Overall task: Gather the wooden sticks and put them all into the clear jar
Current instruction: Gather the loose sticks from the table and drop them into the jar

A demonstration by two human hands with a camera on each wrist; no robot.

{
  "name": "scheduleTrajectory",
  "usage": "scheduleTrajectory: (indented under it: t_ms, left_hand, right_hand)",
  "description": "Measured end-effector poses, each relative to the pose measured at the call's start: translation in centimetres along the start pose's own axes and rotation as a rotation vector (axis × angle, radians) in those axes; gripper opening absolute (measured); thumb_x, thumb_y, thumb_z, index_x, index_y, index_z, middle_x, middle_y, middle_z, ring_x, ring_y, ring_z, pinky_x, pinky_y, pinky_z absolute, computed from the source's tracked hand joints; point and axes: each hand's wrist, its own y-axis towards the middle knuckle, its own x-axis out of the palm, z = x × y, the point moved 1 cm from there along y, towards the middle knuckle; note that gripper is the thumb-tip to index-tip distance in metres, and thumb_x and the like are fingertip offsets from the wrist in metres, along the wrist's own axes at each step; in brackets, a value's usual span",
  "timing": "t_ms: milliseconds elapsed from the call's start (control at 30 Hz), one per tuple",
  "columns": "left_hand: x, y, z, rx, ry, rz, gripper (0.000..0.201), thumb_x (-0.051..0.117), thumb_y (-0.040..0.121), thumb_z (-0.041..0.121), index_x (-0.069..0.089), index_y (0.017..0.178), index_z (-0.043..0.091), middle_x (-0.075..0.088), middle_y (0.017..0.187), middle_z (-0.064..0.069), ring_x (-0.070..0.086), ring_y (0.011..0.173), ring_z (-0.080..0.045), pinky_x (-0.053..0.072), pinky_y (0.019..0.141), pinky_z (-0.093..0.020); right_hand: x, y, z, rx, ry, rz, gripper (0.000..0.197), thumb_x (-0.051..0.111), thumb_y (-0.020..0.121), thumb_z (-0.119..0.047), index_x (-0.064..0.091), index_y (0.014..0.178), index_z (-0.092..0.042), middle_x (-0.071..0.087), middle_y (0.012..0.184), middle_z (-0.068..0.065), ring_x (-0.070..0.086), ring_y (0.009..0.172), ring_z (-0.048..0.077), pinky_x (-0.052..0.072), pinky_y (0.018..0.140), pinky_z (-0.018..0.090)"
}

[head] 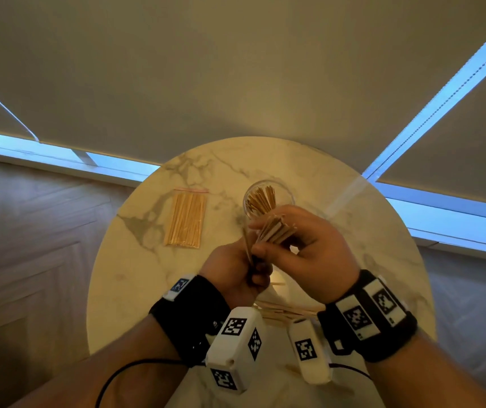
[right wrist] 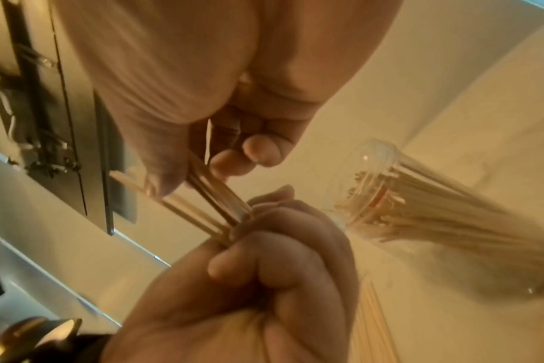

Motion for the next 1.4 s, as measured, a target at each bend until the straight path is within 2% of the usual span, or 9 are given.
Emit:
scheduleTrajectory:
  t_ms: [233, 400, 500, 667, 767, 900, 1000, 1167, 1400]
  left_hand:
    - [0.7, 1.4, 2.8, 0.035, 0.111, 0.061, 0.042, 0.048, 0.102, 0.005, 0.068, 0.066, 0.013, 0.047, 0.061, -0.005, 0.039, 0.043, -0.012, 0.03, 0.041, -0.021]
    - [1.0, 2.0, 4.4, 0.073, 0.506, 0.226, 0.023, 0.05, 0.098, 0.019, 0.064, 0.116, 0.015, 0.065, 0.106, -0.008, 0.065, 0.091, -0.026, 0.037, 0.062, -0.019]
    - [0.4, 2.6, 4.1, 0.053, 0.193, 0.206, 0.022, 0.047, 0.102, 0.008, 0.066, 0.093, 0.004, 0.052, 0.068, -0.012, 0.048, 0.046, -0.017, 0.032, 0.043, -0.02]
    - [0.3, 1.9, 5.3, 0.152, 0.286, 0.224, 0.022, 0.063, 0.097, 0.022, 0.073, 0.095, 0.003, 0.068, 0.077, -0.011, 0.061, 0.06, -0.02, 0.054, 0.056, -0.032]
    - [-1.4, 3.0, 6.2, 0.428, 0.737, 0.316, 0.019, 0.068, 0.093, 0.035, 0.067, 0.094, 0.016, 0.069, 0.086, 0.001, 0.064, 0.072, -0.017, 0.054, 0.065, -0.03]
    - [-2.6, 4.8, 6.3, 0.715, 1.483, 0.278, 0.071, 0.076, 0.081, 0.046, 0.048, 0.142, 0.024, 0.051, 0.141, 0.005, 0.051, 0.126, -0.015, 0.045, 0.105, -0.032]
    - [-2.5, 6.2, 6.2, 0.682, 1.604, 0.212, 0.095, 0.071, 0.08, 0.06, 0.031, 0.156, 0.019, 0.035, 0.162, 0.0, 0.034, 0.147, -0.02, 0.033, 0.12, -0.038]
    - [-3.4, 7.0, 5.4, 0.689, 1.592, 0.165, 0.103, 0.055, 0.074, 0.082, 0.029, 0.156, 0.025, 0.039, 0.159, 0.006, 0.044, 0.142, -0.019, 0.044, 0.112, -0.044]
    - [-2.7, 6.8, 5.1, 0.812, 1.587, 0.016, 0.071, 0.066, 0.084, 0.046, 0.043, 0.147, 0.023, 0.043, 0.153, 0.004, 0.051, 0.133, -0.02, 0.046, 0.111, -0.043]
  right_hand:
    - [-0.2, 2.1, -0.5, 0.068, 0.021, -0.087, 0.04, 0.078, 0.08, -0.041, 0.072, 0.12, -0.038, 0.076, 0.109, -0.009, 0.072, 0.105, 0.014, 0.058, 0.092, 0.045]
    - [0.1, 2.8, -0.1, 0.098, 0.05, -0.125, 0.045, 0.088, 0.074, -0.032, 0.074, 0.116, -0.034, 0.077, 0.108, -0.007, 0.072, 0.105, 0.017, 0.058, 0.093, 0.046]
    - [0.6, 3.1, 0.3, 0.111, 0.043, -0.054, 0.017, 0.082, 0.084, -0.016, 0.078, 0.1, -0.021, 0.077, 0.096, -0.005, 0.074, 0.093, 0.016, 0.06, 0.084, 0.039]
    - [-0.7, 3.7, 0.7, 0.224, 0.145, 0.178, 0.009, 0.075, 0.09, -0.017, 0.077, 0.096, -0.012, 0.076, 0.073, -0.004, 0.069, 0.065, 0.009, 0.055, 0.065, 0.023]
    - [-2.6, 4.4, 2.1, 0.273, 0.039, 0.425, 0.012, 0.074, 0.092, -0.027, 0.078, 0.095, -0.017, 0.076, 0.073, 0.001, 0.072, 0.066, 0.014, 0.06, 0.069, 0.03]
    - [-2.3, 5.4, 4.6, 0.389, -0.138, 0.422, 0.01, 0.076, 0.09, -0.035, 0.076, 0.085, -0.025, 0.075, 0.069, -0.008, 0.071, 0.064, 0.002, 0.056, 0.064, 0.021]
    - [-1.0, 5.6, 6.3, 0.443, -0.321, 0.274, 0.01, 0.081, 0.083, -0.04, 0.075, 0.086, -0.032, 0.072, 0.078, -0.015, 0.067, 0.071, -0.002, 0.051, 0.064, 0.016]
    - [-1.2, 5.4, 6.8, 0.278, -0.489, 0.331, 0.043, 0.086, 0.071, -0.052, 0.072, 0.107, -0.033, 0.059, 0.115, -0.013, 0.057, 0.097, 0.007, 0.05, 0.084, 0.026]
    - [0.8, 8.3, 7.0, 0.027, -0.639, 0.161, 0.066, 0.056, 0.101, -0.04, 0.032, 0.159, -0.019, 0.031, 0.165, 0.004, 0.026, 0.15, 0.02, 0.016, 0.121, 0.026]
